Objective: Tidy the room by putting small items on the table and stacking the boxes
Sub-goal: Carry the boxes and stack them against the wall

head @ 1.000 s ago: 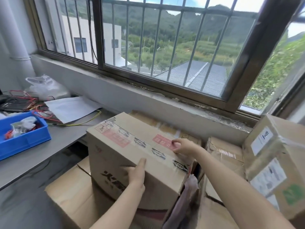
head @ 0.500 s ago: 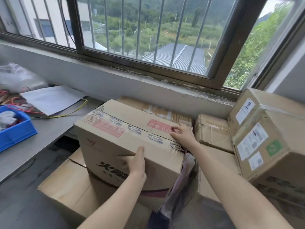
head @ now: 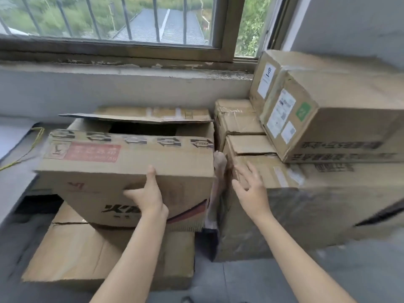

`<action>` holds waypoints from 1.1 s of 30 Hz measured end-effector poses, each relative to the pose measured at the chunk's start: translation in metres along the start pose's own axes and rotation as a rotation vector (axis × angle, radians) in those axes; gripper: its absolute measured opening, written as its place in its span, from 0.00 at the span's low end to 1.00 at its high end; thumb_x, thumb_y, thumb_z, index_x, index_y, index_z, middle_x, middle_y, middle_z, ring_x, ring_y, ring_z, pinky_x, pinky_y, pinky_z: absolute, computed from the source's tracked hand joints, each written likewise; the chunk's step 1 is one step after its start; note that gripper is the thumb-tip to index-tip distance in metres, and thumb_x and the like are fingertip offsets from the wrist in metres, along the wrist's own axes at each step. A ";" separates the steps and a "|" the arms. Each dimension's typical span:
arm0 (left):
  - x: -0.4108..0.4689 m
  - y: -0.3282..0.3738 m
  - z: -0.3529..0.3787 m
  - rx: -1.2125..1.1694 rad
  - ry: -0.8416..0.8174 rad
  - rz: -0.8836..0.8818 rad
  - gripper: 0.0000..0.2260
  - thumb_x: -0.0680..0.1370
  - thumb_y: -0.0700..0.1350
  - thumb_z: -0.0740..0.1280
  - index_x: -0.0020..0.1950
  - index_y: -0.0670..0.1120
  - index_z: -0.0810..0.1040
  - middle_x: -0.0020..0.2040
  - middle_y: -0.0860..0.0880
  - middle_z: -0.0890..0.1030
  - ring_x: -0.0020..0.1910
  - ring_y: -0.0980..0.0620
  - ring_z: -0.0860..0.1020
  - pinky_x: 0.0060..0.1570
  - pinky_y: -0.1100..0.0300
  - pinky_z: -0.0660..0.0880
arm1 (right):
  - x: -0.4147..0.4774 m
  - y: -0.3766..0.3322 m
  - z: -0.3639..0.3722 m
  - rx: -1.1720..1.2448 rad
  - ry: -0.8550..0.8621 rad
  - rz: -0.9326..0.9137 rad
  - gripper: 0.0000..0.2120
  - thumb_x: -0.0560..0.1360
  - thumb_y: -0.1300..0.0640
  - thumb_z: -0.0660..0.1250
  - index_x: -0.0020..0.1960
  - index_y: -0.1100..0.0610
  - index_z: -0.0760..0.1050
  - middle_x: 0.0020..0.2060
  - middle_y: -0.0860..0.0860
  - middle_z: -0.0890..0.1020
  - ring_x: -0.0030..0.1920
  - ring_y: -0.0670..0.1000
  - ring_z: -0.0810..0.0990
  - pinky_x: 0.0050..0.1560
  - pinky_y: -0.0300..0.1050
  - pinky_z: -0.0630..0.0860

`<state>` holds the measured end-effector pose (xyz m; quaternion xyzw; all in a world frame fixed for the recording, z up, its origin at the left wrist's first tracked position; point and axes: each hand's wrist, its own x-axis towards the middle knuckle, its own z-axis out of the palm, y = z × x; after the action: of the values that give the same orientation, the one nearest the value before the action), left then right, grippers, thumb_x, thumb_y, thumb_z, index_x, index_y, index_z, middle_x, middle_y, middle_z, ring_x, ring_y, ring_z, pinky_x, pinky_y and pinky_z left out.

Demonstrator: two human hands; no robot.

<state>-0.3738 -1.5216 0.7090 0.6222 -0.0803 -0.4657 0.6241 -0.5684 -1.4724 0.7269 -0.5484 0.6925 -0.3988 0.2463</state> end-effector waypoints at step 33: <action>-0.573 -0.356 -0.224 1.856 -2.267 -0.030 0.06 0.80 0.41 0.60 0.46 0.42 0.74 0.38 0.45 0.77 0.34 0.49 0.73 0.36 0.60 0.65 | -0.729 0.163 -0.157 0.721 1.616 1.328 0.21 0.78 0.61 0.62 0.70 0.58 0.67 0.56 0.53 0.74 0.54 0.49 0.72 0.54 0.39 0.67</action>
<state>-0.7099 -0.8995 0.6325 0.1014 -0.7757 -0.4836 -0.3926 -0.5802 -0.7177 0.6109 0.4581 0.6492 -0.6063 0.0317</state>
